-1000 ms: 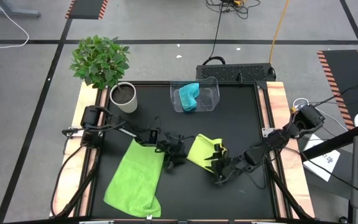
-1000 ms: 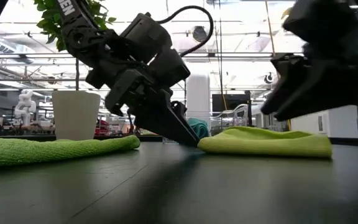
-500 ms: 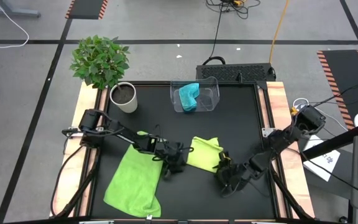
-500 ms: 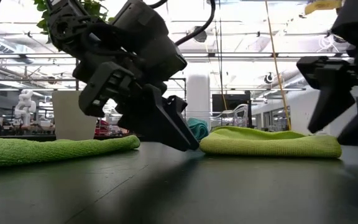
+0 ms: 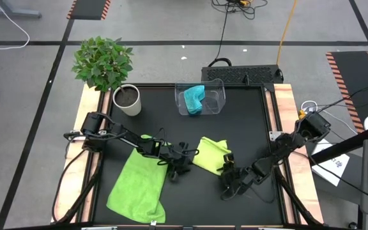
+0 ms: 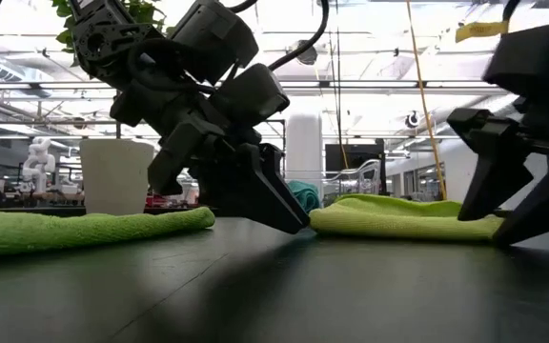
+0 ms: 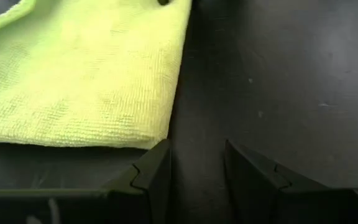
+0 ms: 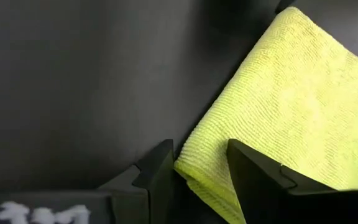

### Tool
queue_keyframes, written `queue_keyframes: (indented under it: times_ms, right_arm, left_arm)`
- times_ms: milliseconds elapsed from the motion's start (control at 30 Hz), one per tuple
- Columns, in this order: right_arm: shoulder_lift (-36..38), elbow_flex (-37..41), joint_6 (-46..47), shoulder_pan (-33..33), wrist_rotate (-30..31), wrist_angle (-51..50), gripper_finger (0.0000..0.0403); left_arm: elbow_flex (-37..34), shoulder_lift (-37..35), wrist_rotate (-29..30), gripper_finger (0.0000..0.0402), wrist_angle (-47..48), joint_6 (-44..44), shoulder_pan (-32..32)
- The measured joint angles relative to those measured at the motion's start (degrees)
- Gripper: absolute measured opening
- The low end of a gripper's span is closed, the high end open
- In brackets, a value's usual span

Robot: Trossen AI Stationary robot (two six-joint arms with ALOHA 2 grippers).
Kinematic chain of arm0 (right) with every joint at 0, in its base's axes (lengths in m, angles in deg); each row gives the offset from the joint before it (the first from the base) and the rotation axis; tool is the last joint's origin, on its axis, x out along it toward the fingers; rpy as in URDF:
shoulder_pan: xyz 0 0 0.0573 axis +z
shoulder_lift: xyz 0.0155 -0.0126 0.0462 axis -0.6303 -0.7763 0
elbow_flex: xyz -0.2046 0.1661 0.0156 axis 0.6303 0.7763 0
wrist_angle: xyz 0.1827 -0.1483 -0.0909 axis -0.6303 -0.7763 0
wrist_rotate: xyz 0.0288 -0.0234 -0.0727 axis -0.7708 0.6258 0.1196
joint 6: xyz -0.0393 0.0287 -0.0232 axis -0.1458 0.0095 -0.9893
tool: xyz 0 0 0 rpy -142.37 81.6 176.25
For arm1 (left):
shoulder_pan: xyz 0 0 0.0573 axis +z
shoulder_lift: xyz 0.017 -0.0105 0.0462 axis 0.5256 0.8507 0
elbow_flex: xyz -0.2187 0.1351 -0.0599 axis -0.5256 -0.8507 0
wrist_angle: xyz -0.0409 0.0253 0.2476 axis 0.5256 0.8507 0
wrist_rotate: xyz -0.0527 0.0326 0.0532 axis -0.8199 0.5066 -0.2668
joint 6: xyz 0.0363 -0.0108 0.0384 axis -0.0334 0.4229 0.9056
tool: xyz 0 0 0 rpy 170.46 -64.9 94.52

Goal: Fold microfiber towels
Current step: Fold the light green microfiber cloth

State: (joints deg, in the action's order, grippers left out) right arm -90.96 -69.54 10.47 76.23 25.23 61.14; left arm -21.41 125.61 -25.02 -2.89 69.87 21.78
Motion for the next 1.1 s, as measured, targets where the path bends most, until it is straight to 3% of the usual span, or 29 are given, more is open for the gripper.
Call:
queue_keyframes:
  times_ms: [167,400,533,867,1100]
  right_arm:
    - [-1.91,-0.05,3.38,-1.47,-0.09,-0.07,0.0122]
    - [-1.63,0.06,3.41,-1.50,-4.33,-0.52,0.0011]
    - [-1.67,0.09,5.62,-0.83,-4.18,-0.48,0.0009]
    - [-1.62,0.23,4.89,0.42,-3.37,5.43,0.0002]
    - [1.33,0.48,3.22,0.61,-7.63,9.84,0.0001]
  left_arm:
    - [0.00,0.00,0.62,0.0152,0.02,1.12,0.00]
    - [0.00,0.00,0.65,0.0152,0.25,2.43,0.00]
    - [0.00,-0.07,2.03,0.0152,1.69,4.13,-0.64]
    - [0.07,-0.22,25.90,0.0152,2.62,21.04,-7.93]
    - [0.00,-0.14,27.31,0.0152,-0.49,25.92,-7.83]
